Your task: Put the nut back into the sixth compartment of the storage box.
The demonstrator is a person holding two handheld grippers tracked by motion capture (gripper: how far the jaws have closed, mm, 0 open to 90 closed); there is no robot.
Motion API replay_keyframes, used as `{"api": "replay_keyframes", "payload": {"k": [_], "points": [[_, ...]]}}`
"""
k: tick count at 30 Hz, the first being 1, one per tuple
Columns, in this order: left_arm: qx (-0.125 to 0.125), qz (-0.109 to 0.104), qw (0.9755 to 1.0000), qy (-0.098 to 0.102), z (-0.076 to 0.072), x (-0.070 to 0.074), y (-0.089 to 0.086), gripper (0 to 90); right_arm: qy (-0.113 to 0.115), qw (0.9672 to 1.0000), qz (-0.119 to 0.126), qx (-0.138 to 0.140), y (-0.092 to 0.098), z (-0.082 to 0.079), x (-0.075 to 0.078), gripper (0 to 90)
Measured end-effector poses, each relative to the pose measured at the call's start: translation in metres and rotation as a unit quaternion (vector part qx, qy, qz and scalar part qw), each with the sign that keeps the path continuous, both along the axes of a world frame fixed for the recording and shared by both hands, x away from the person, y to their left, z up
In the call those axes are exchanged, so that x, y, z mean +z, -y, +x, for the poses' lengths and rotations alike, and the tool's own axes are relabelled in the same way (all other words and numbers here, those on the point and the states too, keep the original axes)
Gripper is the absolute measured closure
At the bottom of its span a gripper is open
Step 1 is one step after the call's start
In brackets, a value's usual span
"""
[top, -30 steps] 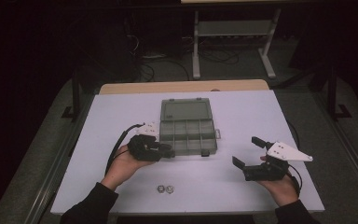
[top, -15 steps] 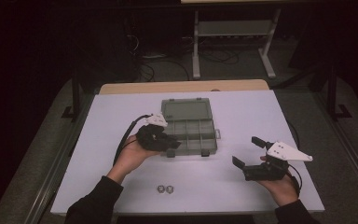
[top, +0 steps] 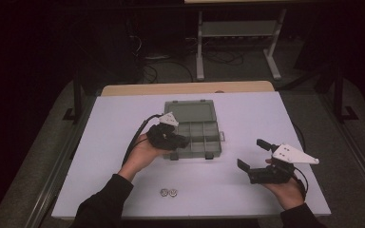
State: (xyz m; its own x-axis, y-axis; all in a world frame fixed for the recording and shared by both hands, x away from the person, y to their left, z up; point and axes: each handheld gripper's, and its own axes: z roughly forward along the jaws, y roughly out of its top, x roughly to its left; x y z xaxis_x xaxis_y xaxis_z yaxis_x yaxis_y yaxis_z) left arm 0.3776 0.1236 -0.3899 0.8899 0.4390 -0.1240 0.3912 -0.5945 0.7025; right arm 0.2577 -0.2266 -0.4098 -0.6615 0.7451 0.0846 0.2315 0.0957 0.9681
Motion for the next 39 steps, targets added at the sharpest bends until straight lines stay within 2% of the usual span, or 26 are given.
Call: {"api": "replay_keyframes", "payload": {"k": [7, 8, 15, 19, 20, 22, 25, 26, 31, 32, 36, 39], "points": [[0.005, 0.006, 1.0, -0.003, 0.006, -0.009, 0.004, 70.2, -0.001, 1.0, 0.001, -0.001, 0.0, 0.0, 0.0, 0.0], [0.0, 0.015, 0.9999, 0.0, 0.009, -0.011, 0.004, 70.2, -0.001, 1.0, 0.001, -0.002, 0.0, 0.0, 0.0, 0.0], [0.004, 0.016, 0.9999, -0.005, 0.012, -0.018, 0.006, 70.2, 0.001, 1.0, -0.001, 0.0, 0.0, 0.0, 0.0, 0.0], [-0.006, 0.027, 0.9996, -0.006, 0.013, -0.02, 0.007, 70.1, 0.0, 1.0, -0.001, 0.0, 0.0, 0.0, 0.0, 0.0], [0.0, 0.02, 0.9998, -0.009, 0.012, -0.021, 0.008, 70.0, 0.0, 1.0, -0.001, 0.0, 0.0, 0.0, 0.0, 0.0], [-0.006, 0.024, 0.9997, -0.004, 0.012, -0.021, 0.007, 68.6, 0.001, 1.0, -0.001, 0.0, 0.0, 0.0, 0.0, 0.0], [-0.004, 0.029, 0.9995, 0.013, 0.012, -0.017, 0.006, 53.7, -0.001, 1.0, -0.001, 0.001, 0.001, 0.0, 0.0, 0.0], [0.006, 0.014, 0.9998, 0.012, 0.01, -0.017, 0.007, 48.4, 0.0, 1.0, -0.001, 0.001, 0.001, 0.0, 0.0, 0.0], [0.015, 0.02, 0.9994, 0.025, 0.008, -0.016, 0.007, 18.9, 0.0, 1.0, -0.001, 0.002, 0.0, 0.0, 0.0, 0.0], [0.016, 0.018, 0.9995, 0.019, 0.008, -0.016, 0.008, 13.7, 0.001, 1.0, -0.001, 0.002, 0.0, 0.0, 0.0, 0.0], [0.011, 0.026, 0.9994, 0.021, 0.006, -0.014, 0.006, 10.9, 0.0, 1.0, -0.001, 0.002, 0.0, -0.001, 0.0, 0.0], [0.012, 0.022, 0.9995, 0.018, 0.001, -0.008, 0.003, 11.0, 0.0, 1.0, 0.0, 0.002, 0.0, -0.001, 0.0, 0.0]]}}
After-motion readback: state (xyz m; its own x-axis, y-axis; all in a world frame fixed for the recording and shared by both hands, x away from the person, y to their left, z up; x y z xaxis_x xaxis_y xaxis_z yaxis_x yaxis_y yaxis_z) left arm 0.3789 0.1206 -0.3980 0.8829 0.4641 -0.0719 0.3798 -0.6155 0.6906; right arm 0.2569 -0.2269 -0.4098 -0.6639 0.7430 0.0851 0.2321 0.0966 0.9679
